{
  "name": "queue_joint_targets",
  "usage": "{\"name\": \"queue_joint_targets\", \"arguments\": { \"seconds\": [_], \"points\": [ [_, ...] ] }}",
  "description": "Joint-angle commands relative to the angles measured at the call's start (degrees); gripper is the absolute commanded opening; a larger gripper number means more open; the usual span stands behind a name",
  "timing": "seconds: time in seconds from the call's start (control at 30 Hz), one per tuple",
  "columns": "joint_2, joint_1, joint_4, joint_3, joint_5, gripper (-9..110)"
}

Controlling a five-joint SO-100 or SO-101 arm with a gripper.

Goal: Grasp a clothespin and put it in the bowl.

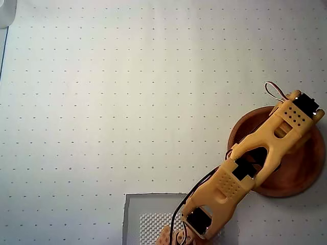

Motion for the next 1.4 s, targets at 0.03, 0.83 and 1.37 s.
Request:
{"name": "queue_joint_targets", "arguments": {
  "seconds": [0.03,0.83,1.37],
  "points": [
    [-1.5,0.1,-0.2,-4.7,-0.3,-3],
    [-4.5,-2.5,0.0,-4.0,0.1,0],
    [-3.9,-2.5,0.4,-4.0,-0.3,12]
  ]
}}
